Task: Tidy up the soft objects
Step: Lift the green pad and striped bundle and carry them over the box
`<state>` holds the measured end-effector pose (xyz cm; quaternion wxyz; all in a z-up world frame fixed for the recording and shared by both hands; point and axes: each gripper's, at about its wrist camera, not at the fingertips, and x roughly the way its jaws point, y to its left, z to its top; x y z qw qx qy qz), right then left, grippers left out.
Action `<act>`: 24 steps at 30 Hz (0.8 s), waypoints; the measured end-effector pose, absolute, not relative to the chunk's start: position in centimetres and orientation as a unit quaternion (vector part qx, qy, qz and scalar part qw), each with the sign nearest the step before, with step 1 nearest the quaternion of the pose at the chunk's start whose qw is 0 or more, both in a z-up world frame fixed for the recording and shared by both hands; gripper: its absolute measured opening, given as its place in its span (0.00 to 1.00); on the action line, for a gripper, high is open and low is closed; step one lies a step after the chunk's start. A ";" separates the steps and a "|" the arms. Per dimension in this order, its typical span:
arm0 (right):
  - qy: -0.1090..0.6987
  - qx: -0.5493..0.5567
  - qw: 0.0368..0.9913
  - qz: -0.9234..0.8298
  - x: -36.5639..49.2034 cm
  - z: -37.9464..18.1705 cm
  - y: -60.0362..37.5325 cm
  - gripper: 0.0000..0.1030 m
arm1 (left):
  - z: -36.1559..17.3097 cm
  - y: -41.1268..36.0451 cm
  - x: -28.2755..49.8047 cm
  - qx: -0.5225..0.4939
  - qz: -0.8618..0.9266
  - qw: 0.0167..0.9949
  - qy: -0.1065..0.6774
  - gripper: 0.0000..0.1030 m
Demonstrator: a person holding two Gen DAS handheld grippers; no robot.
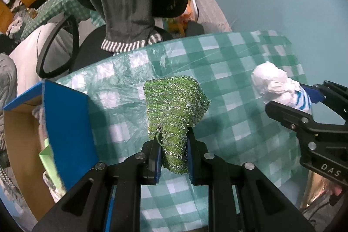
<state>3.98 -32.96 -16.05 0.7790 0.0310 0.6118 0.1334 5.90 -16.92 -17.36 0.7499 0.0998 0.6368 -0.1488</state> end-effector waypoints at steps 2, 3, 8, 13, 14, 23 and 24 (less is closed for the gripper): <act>0.607 0.029 0.782 0.136 3.8 -15.2 -32.5 0.49 | -16.4 -16.6 5.5 0.098 -0.152 0.754 0.632 0.18; 0.605 0.029 0.784 0.136 3.7 -14.7 -32.3 0.49 | -16.0 -16.3 5.4 0.097 -0.153 0.756 0.629 0.18; 0.597 0.027 0.790 0.137 3.4 -13.0 -31.2 0.49 | -13.8 -15.2 4.4 0.095 -0.158 0.765 0.617 0.18; 0.589 0.024 0.795 0.141 3.2 -11.3 -29.8 0.49 | -12.1 -13.7 3.6 0.091 -0.158 0.773 0.608 0.18; 0.588 0.023 0.796 0.142 3.1 -11.1 -29.6 0.49 | -11.8 -13.4 3.4 0.091 -0.157 0.775 0.606 0.18; 0.576 0.019 0.803 0.154 2.3 -8.4 -27.1 0.49 | -10.0 -10.6 2.2 0.087 -0.151 0.785 0.595 0.18; 0.574 0.017 0.804 0.156 2.2 -8.1 -26.7 0.49 | -9.8 -10.3 2.0 0.086 -0.150 0.785 0.594 0.18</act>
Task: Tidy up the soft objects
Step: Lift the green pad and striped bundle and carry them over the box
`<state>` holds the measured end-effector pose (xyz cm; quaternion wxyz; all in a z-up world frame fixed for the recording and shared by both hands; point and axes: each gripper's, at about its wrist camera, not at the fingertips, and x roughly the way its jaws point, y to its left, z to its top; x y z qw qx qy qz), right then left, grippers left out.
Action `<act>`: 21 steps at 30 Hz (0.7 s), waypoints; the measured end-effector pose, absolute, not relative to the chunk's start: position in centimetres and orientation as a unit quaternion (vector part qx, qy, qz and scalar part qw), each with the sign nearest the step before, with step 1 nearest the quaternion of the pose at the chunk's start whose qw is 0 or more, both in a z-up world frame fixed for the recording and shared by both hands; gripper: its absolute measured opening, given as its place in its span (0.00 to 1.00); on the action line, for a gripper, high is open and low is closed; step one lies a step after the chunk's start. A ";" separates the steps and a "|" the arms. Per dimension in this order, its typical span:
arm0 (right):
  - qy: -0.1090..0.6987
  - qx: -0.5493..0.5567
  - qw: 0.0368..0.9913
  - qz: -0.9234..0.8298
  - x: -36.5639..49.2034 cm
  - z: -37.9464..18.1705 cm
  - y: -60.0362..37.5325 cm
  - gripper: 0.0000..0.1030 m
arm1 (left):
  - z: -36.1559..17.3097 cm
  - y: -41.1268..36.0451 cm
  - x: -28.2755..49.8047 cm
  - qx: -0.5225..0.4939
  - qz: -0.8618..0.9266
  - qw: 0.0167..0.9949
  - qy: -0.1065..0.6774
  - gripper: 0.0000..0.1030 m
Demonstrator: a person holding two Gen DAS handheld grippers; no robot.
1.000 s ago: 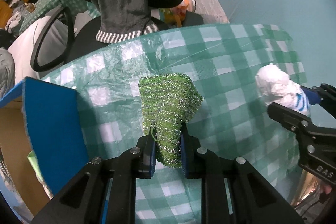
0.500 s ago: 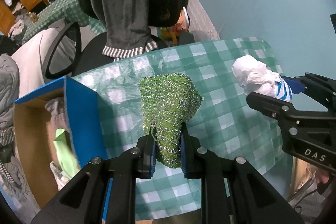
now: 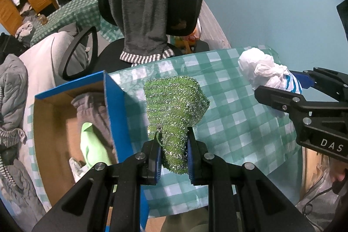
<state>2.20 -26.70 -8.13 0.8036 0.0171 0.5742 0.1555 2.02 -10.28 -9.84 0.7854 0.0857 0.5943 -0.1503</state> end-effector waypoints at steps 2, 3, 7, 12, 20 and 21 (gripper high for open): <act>0.572 0.017 0.804 0.159 2.0 -7.8 -26.2 0.49 | -9.5 -9.6 1.8 0.082 -0.149 0.786 0.594 0.18; 0.571 0.017 0.805 0.161 2.0 -7.6 -25.9 0.49 | -9.3 -9.3 1.7 0.080 -0.147 0.787 0.593 0.18; 0.568 0.015 0.805 0.168 1.9 -6.9 -24.5 0.49 | -8.6 -8.0 1.2 0.077 -0.142 0.793 0.588 0.18; 0.565 0.008 0.805 0.179 1.7 -6.2 -22.7 0.49 | -7.8 -6.3 0.9 0.073 -0.132 0.798 0.583 0.18; 0.560 0.001 0.804 0.198 1.6 -5.3 -19.9 0.49 | -7.1 -3.5 0.6 0.055 -0.115 0.804 0.581 0.18; 0.560 -0.001 0.804 0.201 1.6 -5.2 -19.6 0.49 | -7.1 -3.1 0.5 0.052 -0.112 0.804 0.582 0.18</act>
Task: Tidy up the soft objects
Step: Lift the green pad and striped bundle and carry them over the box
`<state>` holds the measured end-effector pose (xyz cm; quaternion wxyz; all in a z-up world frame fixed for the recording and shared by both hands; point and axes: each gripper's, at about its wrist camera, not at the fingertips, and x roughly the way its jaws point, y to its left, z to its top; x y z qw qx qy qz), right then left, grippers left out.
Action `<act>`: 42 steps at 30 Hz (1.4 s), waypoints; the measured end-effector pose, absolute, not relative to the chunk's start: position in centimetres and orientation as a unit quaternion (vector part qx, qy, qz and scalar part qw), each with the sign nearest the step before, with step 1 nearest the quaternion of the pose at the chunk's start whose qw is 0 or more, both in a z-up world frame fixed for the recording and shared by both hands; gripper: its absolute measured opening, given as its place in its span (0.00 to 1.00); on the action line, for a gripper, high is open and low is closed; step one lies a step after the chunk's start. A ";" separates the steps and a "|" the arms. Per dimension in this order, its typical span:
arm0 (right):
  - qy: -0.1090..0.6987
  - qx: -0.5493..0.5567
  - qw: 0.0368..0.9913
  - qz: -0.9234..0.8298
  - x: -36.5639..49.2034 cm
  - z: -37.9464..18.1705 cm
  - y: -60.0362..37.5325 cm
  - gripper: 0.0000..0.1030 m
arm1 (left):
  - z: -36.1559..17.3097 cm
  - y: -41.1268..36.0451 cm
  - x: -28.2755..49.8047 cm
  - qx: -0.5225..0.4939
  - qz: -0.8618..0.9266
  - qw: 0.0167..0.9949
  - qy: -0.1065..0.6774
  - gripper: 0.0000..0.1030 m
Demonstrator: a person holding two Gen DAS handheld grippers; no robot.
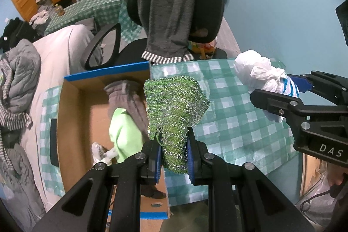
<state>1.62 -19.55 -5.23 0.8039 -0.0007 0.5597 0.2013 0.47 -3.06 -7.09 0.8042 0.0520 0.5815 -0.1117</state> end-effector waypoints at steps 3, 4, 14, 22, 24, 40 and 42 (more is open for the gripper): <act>0.559 -0.004 0.803 0.209 1.7 -5.1 -18.6 0.49 | -7.1 -2.0 0.4 0.046 -0.104 0.805 0.582 0.18; 0.559 -0.006 0.802 0.212 1.8 -5.1 -18.1 0.49 | -7.1 -1.7 0.4 0.044 -0.102 0.805 0.582 0.18; 0.559 -0.022 0.794 0.237 2.5 -5.3 -14.7 0.49 | -7.1 1.9 0.3 0.023 -0.074 0.807 0.585 0.18; 0.562 -0.033 0.785 0.259 3.2 -5.8 -11.9 0.49 | -7.7 4.8 0.3 0.007 -0.048 0.806 0.590 0.18; 0.563 -0.036 0.783 0.264 3.3 -6.0 -11.2 0.49 | -7.9 5.4 0.3 0.004 -0.043 0.804 0.593 0.18; 0.576 -0.053 0.760 0.296 4.2 -8.3 -5.9 0.49 | -10.5 9.6 0.4 -0.010 -0.013 0.789 0.615 0.18; 0.577 -0.055 0.758 0.298 4.3 -8.5 -5.5 0.49 | -10.8 9.9 0.4 -0.010 -0.012 0.787 0.616 0.18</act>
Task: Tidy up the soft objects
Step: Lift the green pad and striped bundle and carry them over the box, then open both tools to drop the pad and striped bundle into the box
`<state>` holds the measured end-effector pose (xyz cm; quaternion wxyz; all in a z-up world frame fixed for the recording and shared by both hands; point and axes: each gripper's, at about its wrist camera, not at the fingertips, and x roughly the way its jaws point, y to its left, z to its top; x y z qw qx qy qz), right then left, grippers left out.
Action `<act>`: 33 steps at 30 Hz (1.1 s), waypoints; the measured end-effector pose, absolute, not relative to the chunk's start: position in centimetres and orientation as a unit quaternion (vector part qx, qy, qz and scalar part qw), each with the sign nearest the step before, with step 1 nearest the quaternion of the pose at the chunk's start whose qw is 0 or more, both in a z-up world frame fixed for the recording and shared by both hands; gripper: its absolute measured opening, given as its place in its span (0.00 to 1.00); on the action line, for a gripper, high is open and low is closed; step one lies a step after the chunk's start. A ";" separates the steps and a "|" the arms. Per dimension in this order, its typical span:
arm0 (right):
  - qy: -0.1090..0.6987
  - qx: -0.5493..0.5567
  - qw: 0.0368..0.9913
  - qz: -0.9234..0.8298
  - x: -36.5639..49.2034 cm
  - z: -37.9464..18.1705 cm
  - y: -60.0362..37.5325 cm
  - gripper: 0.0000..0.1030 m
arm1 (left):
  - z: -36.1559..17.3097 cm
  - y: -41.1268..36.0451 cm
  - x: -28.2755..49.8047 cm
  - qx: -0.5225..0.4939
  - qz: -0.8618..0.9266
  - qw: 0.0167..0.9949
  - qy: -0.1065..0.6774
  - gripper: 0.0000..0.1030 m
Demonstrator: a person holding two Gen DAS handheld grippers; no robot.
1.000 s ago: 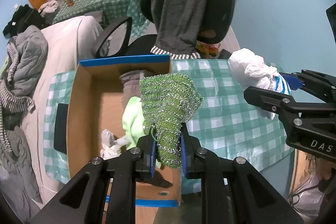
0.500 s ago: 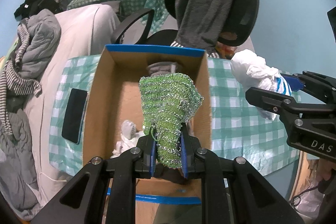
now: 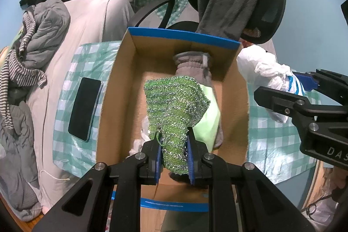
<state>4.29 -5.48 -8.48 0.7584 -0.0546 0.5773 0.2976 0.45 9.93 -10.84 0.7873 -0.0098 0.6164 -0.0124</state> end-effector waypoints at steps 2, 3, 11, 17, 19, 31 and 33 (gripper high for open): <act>0.579 -0.056 0.756 0.299 4.3 -8.7 -4.9 0.49 | -11.2 10.3 0.5 -0.009 -0.011 0.786 0.618 0.18; 0.580 -0.057 0.756 0.299 4.3 -8.8 -4.6 0.49 | -11.3 10.5 0.5 -0.008 -0.011 0.785 0.619 0.18; 0.588 -0.056 0.750 0.298 4.7 -9.6 -3.2 0.49 | -12.5 11.4 0.7 -0.006 -0.009 0.779 0.626 0.18; 0.596 -0.049 0.746 0.292 5.1 -10.4 -2.4 0.50 | -13.2 12.0 0.9 -0.010 -0.007 0.774 0.633 0.18; 0.599 -0.046 0.744 0.291 5.3 -10.6 -2.2 0.51 | -13.3 12.1 1.0 -0.012 -0.006 0.772 0.635 0.18; 0.605 -0.045 0.744 0.281 5.5 -11.0 -1.3 0.57 | -13.8 12.9 1.3 -0.017 -0.005 0.766 0.642 0.28; 0.605 -0.045 0.744 0.279 5.5 -10.9 -1.3 0.58 | -13.8 12.9 1.3 -0.015 -0.003 0.765 0.644 0.35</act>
